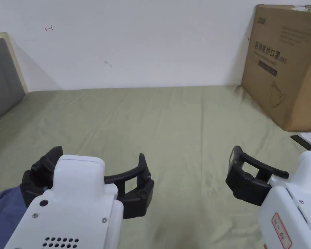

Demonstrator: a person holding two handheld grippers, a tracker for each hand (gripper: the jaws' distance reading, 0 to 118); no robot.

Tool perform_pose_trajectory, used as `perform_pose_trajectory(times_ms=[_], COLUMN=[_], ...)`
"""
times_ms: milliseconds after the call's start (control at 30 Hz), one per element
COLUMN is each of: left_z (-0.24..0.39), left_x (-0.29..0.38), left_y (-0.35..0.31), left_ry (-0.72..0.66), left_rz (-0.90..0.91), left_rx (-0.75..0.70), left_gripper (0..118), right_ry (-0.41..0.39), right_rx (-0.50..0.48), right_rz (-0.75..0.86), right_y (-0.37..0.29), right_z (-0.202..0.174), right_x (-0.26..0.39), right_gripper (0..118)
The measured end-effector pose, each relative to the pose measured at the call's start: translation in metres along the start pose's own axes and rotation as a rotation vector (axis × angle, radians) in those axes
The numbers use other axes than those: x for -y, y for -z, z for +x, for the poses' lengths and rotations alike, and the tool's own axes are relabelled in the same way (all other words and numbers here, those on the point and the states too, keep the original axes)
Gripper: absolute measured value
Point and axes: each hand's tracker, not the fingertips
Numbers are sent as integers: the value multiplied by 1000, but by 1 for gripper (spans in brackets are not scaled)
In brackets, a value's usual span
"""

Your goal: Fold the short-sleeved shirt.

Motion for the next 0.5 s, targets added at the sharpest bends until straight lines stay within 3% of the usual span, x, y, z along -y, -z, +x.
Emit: perform_pose_trajectory(times_ms=[167,433,500], left_z=[-12,-16,-15], left_x=[-3,0,0], left_y=[5,6,6], left_ry=[-84,-75,-88], left_rz=[-17,-24,-46], left_rx=[6,9,18], left_gripper=[118,118,118], right_ry=[-122,-151,-172], right_rx=[13,-30,-30], right_rz=[61,51,52], right_y=[-5,-3,-5], right_z=[-11,-10,-13], right_x=[-7,-7,-8], right_gripper=[118,118,112])
